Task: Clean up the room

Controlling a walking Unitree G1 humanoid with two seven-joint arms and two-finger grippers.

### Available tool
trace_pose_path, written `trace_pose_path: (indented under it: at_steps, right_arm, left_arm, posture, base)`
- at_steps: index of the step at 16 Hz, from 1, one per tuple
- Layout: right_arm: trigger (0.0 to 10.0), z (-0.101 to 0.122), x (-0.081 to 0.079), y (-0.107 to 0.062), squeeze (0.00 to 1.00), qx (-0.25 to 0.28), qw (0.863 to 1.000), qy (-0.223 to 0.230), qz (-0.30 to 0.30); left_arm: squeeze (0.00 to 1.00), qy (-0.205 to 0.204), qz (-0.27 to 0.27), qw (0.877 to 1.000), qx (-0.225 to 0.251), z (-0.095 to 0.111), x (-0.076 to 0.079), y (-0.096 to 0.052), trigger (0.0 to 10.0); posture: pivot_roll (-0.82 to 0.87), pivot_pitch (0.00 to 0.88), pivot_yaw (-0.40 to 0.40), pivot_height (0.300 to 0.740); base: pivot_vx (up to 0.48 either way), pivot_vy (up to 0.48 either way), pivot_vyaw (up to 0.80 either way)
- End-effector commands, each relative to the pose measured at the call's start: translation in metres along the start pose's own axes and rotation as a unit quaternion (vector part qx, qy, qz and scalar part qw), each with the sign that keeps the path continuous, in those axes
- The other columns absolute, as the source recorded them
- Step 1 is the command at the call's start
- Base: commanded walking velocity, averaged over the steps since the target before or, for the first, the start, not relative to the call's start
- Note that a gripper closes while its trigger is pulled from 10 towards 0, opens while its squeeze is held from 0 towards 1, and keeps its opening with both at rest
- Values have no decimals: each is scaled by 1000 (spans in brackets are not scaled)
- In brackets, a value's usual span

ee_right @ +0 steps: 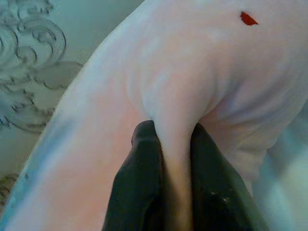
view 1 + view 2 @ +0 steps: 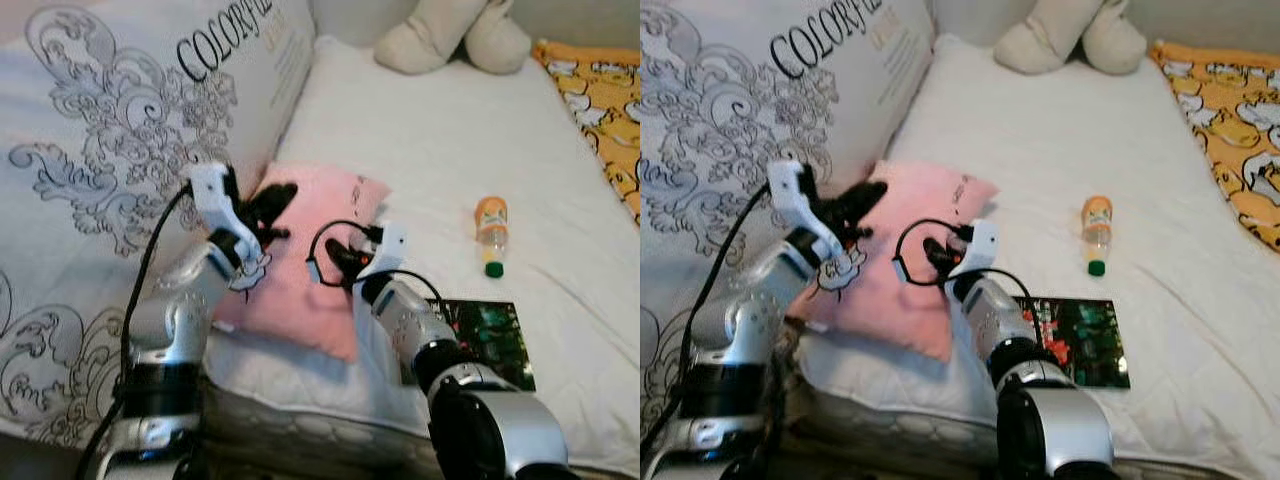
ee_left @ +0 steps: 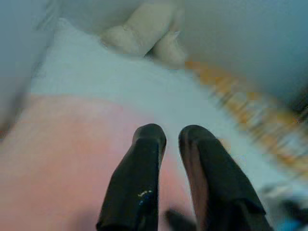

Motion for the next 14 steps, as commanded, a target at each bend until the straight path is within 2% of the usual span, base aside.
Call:
trace_pose_path:
  at_steps: [1,3,4,7,8,9,10,11,12,13,14]
  right_arm:
    - [0,3,-3,2,0,5,999,-36,-3]
    - [0,0,0,-2,0,7,999,-50,3]
    - [0,-2,2,-5,0,16,999,-45,13]
    - [0,-13,8,-7,0,-5,999,-44,-11]
    - [4980,-15,13,-8,0,-10,997,-67,-37]
    - [10000,-13,18,-11,1000,0,994,-95,-50]
    - [10000,-6,19,-14,1000,23,987,-149,-50]
    - [10000,-2,18,-16,1000,36,982,-178,-47]
    - [10000,9,11,-21,1000,77,965,-251,-27]
    - [10000,12,7,-27,1000,100,955,-279,-13]
    - [10000,11,6,-34,1000,112,952,-285,-5]
  left_arm:
    - [0,38,18,999,-16,-4,-3,-2,10000]
    - [0,59,35,997,-35,-12,-8,-8,10000]
    - [0,49,41,997,-38,-14,-9,-9,10000]
    - [0,53,50,996,-51,-20,-14,-10,10000]
    - [0,58,50,996,-56,-22,-15,-10,10000]
    - [0,70,48,995,-59,-24,-15,-10,10000]
    - [0,87,52,993,-62,-25,-18,-12,10000]
    - [0,95,55,992,-63,-26,-20,-13,10000]
    - [0,127,72,987,-64,-27,-27,-17,10000]
    - [0,145,85,984,-64,-28,-32,-20,10000]
    - [0,154,97,981,-70,-32,-36,-23,10000]
  posture:
    - [-17,0,5,740]
    - [-22,0,7,740]
    - [-29,0,9,740]
    - [-36,0,13,740]
    - [-37,0,14,740]
    - [-35,0,14,740]
    - [-36,0,12,740]
    - [-37,0,11,740]
    - [-40,0,6,740]
    - [-40,0,2,740]
    - [-42,0,-3,740]
  base:
    - [0,0,0]
    - [0,0,0]
    - [0,0,0]
    - [0,0,0]
    - [0,0,0]
    - [0,0,0]
    - [0,0,0]
    - [0,0,0]
    - [0,0,0]
    - [0,0,0]
    - [0,0,0]
Point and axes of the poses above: a point about 5 cm out from each wrist's last joint towards the gripper, its own y axis pointing out of the wrist towards the gripper, its own z axis along the axis of the wrist's last joint, x = y × z, the point moved 2 cm from there along y, pointing out of the wrist towards the gripper, and after that the axes turned 14 degrees about y, right-handed, at the moved point
